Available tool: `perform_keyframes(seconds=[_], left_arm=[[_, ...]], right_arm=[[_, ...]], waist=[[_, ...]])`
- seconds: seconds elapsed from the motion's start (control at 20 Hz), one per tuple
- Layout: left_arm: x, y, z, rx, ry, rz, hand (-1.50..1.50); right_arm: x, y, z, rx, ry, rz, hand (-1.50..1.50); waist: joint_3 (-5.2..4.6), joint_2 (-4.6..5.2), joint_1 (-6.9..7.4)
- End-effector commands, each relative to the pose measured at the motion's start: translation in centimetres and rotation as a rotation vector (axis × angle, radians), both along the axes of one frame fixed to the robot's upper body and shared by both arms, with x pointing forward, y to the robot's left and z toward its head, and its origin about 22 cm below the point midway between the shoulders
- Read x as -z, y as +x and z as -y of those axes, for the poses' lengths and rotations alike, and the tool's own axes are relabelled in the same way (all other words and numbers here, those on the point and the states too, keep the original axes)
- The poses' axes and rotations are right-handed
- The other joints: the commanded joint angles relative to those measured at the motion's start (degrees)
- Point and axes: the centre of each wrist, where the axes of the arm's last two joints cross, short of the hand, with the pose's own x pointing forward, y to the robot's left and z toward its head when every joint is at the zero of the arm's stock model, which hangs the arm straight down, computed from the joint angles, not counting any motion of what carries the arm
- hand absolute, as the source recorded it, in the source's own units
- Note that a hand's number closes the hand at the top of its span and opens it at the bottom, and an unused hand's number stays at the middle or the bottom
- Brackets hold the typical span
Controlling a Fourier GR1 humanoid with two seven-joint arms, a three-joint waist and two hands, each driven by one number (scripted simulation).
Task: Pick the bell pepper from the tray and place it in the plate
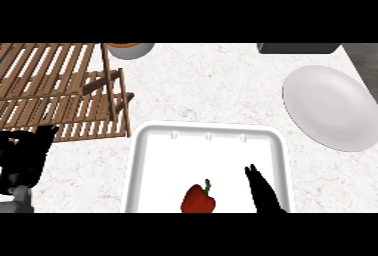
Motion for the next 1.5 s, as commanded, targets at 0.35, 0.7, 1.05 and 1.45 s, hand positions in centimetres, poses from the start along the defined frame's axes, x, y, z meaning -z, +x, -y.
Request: perform_keyframes(seconds=[0.35, 0.7, 1.05, 1.45], left_arm=[[-1.2, 2.2, 4.3, 0.205, -0.020, 0.086, 0.00], [-1.3, 2.7, 5.8, 0.209, -0.017, 0.083, 0.00], [-2.1, 4.0, 6.5, 0.194, -0.003, 0.092, 0.00], [-1.7, 2.9, 4.6, 0.218, -0.004, 0.076, 0.00]], right_arm=[[-3.4, 2.8, -3.7, -0.004, -0.196, -0.217, -1.50], [-2.2, 4.5, -7.2, -0.019, -0.190, -0.270, -1.50], [-1.6, 6.0, -7.0, -0.008, -0.239, -0.276, -1.50], [-1.3, 6.3, -9.3, -0.047, -0.286, -0.363, -1.50]], waist=[[0.61, -0.13, 0.35], [0.67, -0.14, 0.36], [0.67, -0.11, -0.07], [0.67, -0.20, 0.58]])
